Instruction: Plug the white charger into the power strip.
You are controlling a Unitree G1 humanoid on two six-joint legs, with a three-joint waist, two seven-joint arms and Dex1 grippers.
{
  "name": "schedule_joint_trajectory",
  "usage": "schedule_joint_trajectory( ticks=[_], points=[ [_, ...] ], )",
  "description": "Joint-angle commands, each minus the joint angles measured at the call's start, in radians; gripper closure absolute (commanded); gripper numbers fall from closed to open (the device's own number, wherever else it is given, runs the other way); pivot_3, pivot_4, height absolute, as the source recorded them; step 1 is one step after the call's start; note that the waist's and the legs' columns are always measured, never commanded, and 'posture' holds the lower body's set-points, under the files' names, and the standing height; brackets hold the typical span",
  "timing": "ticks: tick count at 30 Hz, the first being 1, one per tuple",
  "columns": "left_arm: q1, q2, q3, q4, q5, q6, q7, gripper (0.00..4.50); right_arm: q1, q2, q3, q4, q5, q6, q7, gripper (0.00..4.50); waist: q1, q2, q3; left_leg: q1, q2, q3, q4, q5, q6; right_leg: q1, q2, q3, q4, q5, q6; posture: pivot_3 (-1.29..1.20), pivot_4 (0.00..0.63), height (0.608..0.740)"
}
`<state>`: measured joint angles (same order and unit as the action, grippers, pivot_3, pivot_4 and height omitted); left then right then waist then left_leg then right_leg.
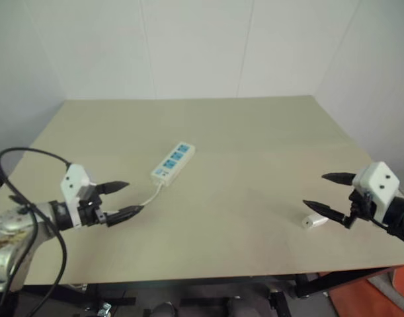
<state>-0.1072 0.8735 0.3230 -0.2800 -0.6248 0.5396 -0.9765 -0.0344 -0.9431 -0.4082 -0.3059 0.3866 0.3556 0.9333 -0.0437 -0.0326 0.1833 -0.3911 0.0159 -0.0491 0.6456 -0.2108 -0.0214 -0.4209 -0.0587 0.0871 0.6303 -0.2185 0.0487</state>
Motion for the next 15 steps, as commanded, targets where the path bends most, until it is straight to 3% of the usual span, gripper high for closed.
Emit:
schedule_joint_trajectory(
  ticks=[1,8,15],
  points=[
    [-0.023,-0.002,-0.005,0.001,0.009,-0.026,-0.006,0.04,-0.004,-0.009,-0.043,-0.031,0.011,0.003,-0.013,0.00,-0.001,0.000,0.000,0.000,0.000,0.000,0.000,0.000,0.000,0.000,0.000,0.000,0.000,0.000,0.000,0.00,0.150,0.740],
    [-0.051,-0.031,-0.019,0.027,0.040,-0.075,0.018,0.04,0.016,-0.013,-0.055,-0.041,0.010,0.006,-0.013,0.00,0.000,0.000,0.000,0.000,0.000,0.000,0.000,0.000,0.000,0.000,0.000,0.000,0.000,0.000,0.000,0.00,0.150,0.740],
    [-0.238,-0.221,-0.090,0.155,0.225,-0.201,0.290,0.04,-0.021,-0.008,-0.016,-0.022,-0.001,-0.006,-0.024,0.00,0.007,-0.001,-0.001,0.001,-0.001,0.000,0.001,0.000,0.000,0.002,0.000,0.000,0.000,0.001,0.001,0.00,0.150,0.740]
  ],
)
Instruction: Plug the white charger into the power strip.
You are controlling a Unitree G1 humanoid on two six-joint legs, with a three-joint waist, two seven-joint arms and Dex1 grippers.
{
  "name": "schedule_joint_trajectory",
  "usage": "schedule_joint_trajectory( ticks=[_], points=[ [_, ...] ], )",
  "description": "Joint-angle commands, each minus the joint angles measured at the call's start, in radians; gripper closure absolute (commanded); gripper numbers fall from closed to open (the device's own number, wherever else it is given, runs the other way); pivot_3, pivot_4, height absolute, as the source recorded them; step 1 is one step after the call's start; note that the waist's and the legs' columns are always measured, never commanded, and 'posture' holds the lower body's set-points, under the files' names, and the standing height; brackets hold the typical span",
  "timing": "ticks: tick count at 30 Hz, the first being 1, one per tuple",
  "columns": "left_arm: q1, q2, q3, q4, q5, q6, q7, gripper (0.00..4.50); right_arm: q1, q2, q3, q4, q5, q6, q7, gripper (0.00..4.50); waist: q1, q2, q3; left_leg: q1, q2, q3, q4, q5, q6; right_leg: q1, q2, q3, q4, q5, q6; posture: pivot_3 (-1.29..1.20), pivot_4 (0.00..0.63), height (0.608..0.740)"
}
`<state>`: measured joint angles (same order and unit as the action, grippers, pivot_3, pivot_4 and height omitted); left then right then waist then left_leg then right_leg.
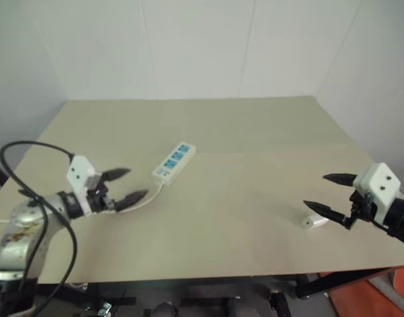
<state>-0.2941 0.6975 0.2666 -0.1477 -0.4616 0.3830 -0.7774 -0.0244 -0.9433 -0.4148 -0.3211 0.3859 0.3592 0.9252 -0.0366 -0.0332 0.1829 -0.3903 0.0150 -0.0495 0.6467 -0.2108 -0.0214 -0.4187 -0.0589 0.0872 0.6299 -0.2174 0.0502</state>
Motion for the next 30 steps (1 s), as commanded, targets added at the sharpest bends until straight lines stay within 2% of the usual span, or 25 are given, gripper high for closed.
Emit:
schedule_joint_trajectory(
  ticks=[1,6,11,23,30],
  points=[
    [-0.076,-0.082,-0.052,0.046,0.090,-0.063,0.132,0.04,-0.043,-0.005,-0.003,-0.001,-0.004,-0.010,-0.022,0.00,0.000,-0.001,0.000,0.000,0.000,0.000,0.000,0.000,0.000,0.000,0.000,0.000,0.000,0.000,0.000,0.00,0.150,0.740],
    [-0.156,-0.210,-0.108,0.152,0.165,-0.114,0.235,0.04,-0.063,0.007,0.015,-0.001,-0.003,-0.012,-0.027,0.00,-0.001,-0.001,-0.001,-0.001,-0.001,0.000,0.001,0.000,0.000,0.000,0.000,0.001,-0.001,0.001,0.001,0.00,0.150,0.740],
    [-0.260,-0.305,-0.152,0.355,0.226,-0.192,0.284,0.04,-0.106,0.028,0.060,0.000,-0.003,-0.011,-0.036,0.00,-0.001,-0.001,-0.001,-0.001,-0.001,0.000,0.002,0.000,0.000,0.000,0.000,0.001,0.000,0.002,0.001,0.00,0.150,0.740],
    [-0.437,-0.386,-0.195,0.818,0.317,-0.410,0.269,0.04,-0.107,0.039,0.061,-0.029,0.006,-0.006,-0.045,0.00,-0.002,-0.002,-0.001,-0.003,-0.002,0.000,0.003,0.000,0.000,-0.001,0.000,0.001,-0.001,0.002,0.002,0.00,0.150,0.740],
    [-0.456,-0.393,-0.212,0.925,0.357,-0.478,0.271,0.04,-0.090,0.044,0.043,-0.054,0.031,-0.005,-0.041,0.00,-0.001,-0.002,-0.001,-0.003,-0.002,0.000,0.003,0.000,0.000,-0.001,0.000,0.001,-0.001,0.002,0.002,0.00,0.150,0.740]
  ],
)
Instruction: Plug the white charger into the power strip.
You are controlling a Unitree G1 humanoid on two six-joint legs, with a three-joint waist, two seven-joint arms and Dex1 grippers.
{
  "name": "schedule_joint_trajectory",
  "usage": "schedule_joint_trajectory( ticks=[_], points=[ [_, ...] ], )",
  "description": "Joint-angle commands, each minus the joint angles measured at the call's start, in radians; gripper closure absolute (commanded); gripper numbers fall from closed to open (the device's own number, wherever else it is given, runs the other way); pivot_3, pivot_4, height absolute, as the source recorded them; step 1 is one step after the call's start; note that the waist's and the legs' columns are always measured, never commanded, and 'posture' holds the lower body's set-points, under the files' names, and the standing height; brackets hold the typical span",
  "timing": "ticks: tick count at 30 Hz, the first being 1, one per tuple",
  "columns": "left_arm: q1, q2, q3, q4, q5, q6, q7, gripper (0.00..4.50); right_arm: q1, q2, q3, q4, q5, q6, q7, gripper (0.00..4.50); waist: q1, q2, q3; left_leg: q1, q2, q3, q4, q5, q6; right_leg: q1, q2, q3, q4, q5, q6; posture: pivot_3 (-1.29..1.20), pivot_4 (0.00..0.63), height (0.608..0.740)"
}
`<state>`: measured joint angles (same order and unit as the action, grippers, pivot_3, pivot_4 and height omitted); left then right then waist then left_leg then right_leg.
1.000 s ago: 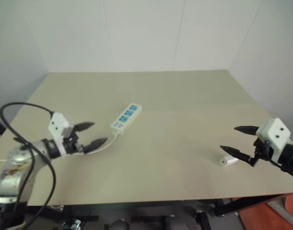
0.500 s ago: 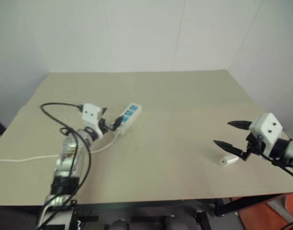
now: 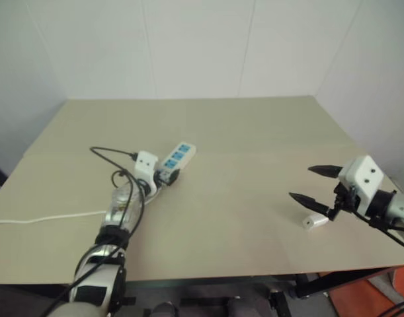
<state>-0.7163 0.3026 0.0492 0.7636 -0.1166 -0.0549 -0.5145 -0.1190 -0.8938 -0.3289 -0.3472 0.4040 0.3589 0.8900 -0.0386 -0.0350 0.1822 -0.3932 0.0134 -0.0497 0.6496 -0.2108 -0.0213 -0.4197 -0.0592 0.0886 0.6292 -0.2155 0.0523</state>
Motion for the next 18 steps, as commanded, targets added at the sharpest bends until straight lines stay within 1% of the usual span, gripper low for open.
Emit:
schedule_joint_trajectory(
  ticks=[1,5,10,18],
  points=[
    [-0.035,0.001,0.005,0.026,0.014,-0.047,0.010,0.04,0.008,-0.007,-0.043,-0.027,0.012,-0.006,-0.005,0.00,0.002,0.000,0.000,0.000,0.000,0.000,0.000,0.000,0.000,0.000,0.000,0.000,0.000,0.000,0.000,0.00,0.150,0.740],
    [-0.032,-0.012,0.013,0.044,-0.002,-0.055,0.004,0.04,0.006,-0.011,-0.043,-0.025,0.016,-0.010,-0.002,0.00,0.002,0.000,0.000,0.000,0.000,0.000,0.000,0.000,0.000,0.000,0.000,0.000,0.000,0.000,0.000,0.00,0.150,0.740],
    [-0.011,-0.027,0.000,0.050,0.015,-0.036,0.016,0.04,-0.001,-0.013,-0.041,-0.022,0.016,-0.015,0.000,0.00,0.002,0.000,0.000,0.000,0.000,0.000,0.000,0.000,0.000,0.001,0.000,0.000,0.000,0.000,0.000,0.00,0.150,0.740],
    [-0.001,-0.029,-0.011,0.025,0.020,0.071,0.029,0.04,0.000,-0.021,-0.052,-0.031,0.017,-0.016,0.003,0.00,0.002,0.000,-0.001,0.003,0.000,0.000,0.000,0.000,0.000,0.004,0.000,0.000,0.000,0.000,0.001,0.00,0.150,0.740]
  ],
)
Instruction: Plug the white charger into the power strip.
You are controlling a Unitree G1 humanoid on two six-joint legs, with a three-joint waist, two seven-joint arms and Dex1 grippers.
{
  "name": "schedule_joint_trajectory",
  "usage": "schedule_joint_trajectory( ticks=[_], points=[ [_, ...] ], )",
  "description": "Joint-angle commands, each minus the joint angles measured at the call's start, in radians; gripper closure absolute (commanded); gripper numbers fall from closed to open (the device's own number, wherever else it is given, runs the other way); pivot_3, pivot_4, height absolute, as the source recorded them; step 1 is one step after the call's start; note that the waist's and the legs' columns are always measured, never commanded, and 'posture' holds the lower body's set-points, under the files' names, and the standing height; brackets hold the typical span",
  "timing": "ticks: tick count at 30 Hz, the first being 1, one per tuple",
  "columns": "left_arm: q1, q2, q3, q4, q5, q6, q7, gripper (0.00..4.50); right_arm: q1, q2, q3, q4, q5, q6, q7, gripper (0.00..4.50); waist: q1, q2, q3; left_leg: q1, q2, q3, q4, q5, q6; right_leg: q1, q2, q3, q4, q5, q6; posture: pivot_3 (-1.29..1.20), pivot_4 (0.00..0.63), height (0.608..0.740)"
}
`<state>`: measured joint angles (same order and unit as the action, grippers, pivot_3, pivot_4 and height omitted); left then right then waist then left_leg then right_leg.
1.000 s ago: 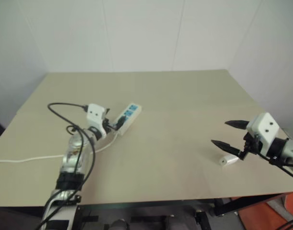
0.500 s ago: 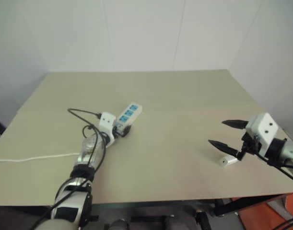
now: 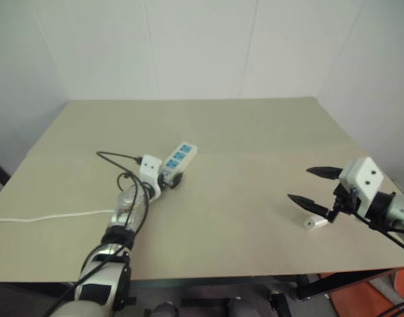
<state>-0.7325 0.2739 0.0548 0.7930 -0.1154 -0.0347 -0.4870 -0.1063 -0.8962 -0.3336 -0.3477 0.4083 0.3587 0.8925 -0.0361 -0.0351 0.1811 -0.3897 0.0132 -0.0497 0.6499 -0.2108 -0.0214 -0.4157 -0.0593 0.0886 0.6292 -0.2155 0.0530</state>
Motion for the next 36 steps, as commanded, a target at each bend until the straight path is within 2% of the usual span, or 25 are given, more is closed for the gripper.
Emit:
schedule_joint_trajectory(
  ticks=[1,11,14,16,22,26,36],
  points=[
    [0.015,0.000,-0.019,-0.007,0.021,0.061,0.001,0.04,-0.013,-0.018,-0.048,-0.032,0.013,-0.016,0.001,0.00,0.000,0.000,0.000,0.000,0.000,0.000,0.000,0.000,0.000,0.000,0.000,0.000,0.000,0.000,0.000,0.00,0.150,0.740],
    [0.028,-0.005,-0.061,-0.028,0.041,0.104,-0.052,0.04,-0.024,-0.016,-0.055,-0.046,0.027,-0.008,-0.003,0.00,0.001,0.000,-0.002,0.008,0.000,0.000,-0.001,0.000,0.000,0.010,0.000,-0.001,-0.003,0.000,0.001,0.00,0.150,0.740],
    [0.031,-0.004,-0.065,-0.028,0.049,0.103,-0.056,0.64,-0.025,-0.015,-0.058,-0.052,0.029,-0.006,-0.005,0.00,0.002,0.000,-0.002,0.008,0.000,0.000,-0.001,0.000,0.000,0.010,0.000,-0.001,-0.004,-0.001,0.001,0.00,0.150,0.740],
    [0.030,-0.005,-0.063,-0.025,0.051,0.102,-0.056,1.19,-0.027,-0.015,-0.057,-0.051,0.028,-0.006,-0.006,0.00,0.003,0.000,-0.002,0.008,0.000,0.000,-0.001,0.000,0.000,0.010,0.000,-0.001,-0.004,-0.001,0.001,0.00,0.150,0.740],
    [0.035,0.000,-0.060,-0.026,0.045,0.099,-0.072,1.19,-0.035,-0.013,-0.056,-0.053,0.028,-0.004,-0.011,0.00,0.003,0.000,-0.002,0.008,0.000,-0.001,-0.001,0.000,0.000,0.010,0.000,-0.001,-0.004,-0.001,0.001,0.00,0.150,0.740],
    [0.060,0.008,-0.072,-0.078,0.018,0.075,-0.184,1.19,-0.043,-0.016,-0.055,-0.045,0.022,-0.006,-0.011,0.00,0.001,0.001,-0.002,0.008,0.000,0.000,-0.001,0.000,0.000,0.010,0.000,-0.001,-0.004,-0.001,0.001,0.00,0.150,0.740],
    [0.140,0.038,-0.155,-0.311,-0.094,0.099,-0.609,1.19,-0.044,-0.049,-0.074,-0.024,0.021,-0.015,0.018,0.00,0.012,0.001,-0.002,0.006,0.000,0.000,-0.002,0.000,0.000,0.009,0.000,-0.001,-0.005,-0.001,0.001,0.00,0.150,0.740]
  ],
)
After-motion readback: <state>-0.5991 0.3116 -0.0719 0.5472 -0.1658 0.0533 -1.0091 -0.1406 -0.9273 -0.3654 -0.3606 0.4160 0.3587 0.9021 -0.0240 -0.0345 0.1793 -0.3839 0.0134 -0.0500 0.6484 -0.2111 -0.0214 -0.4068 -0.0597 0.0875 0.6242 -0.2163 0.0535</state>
